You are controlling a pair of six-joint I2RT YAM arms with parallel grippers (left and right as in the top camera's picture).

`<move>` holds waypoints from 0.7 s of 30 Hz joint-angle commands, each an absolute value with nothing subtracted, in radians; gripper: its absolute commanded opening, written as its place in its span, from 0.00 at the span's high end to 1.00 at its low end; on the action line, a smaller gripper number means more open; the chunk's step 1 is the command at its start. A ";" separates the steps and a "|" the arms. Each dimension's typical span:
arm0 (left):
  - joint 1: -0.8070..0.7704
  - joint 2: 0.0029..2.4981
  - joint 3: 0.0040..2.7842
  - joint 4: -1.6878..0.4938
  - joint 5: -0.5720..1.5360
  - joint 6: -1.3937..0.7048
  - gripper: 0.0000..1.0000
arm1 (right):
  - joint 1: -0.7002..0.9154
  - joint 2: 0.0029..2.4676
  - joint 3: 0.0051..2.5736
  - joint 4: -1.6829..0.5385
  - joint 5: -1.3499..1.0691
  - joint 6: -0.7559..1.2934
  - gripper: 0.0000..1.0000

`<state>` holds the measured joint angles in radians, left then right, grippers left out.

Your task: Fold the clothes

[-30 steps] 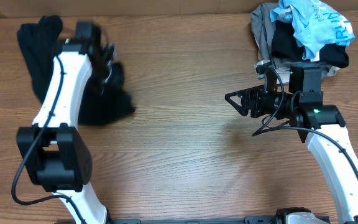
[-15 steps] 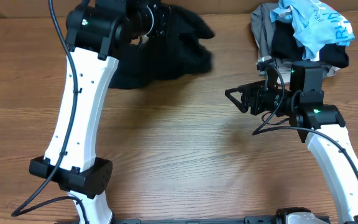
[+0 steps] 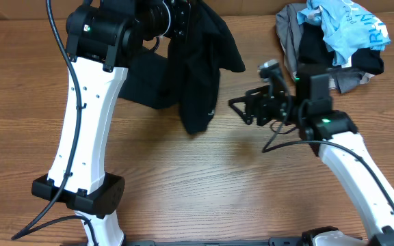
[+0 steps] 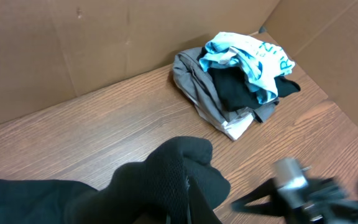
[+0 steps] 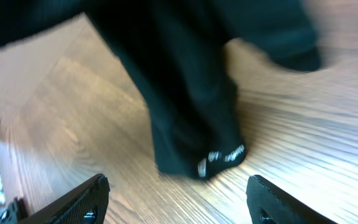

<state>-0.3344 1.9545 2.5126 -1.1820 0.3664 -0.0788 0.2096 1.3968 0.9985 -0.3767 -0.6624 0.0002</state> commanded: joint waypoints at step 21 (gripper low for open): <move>-0.342 1.927 2.550 -1.136 0.497 -0.136 0.96 | 0.393 1.604 1.020 -0.078 -0.354 0.135 0.17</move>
<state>-0.3344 1.9541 2.5126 -1.1542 0.4519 -0.1246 0.3931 1.5867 0.9985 -0.0982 -0.4053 0.1230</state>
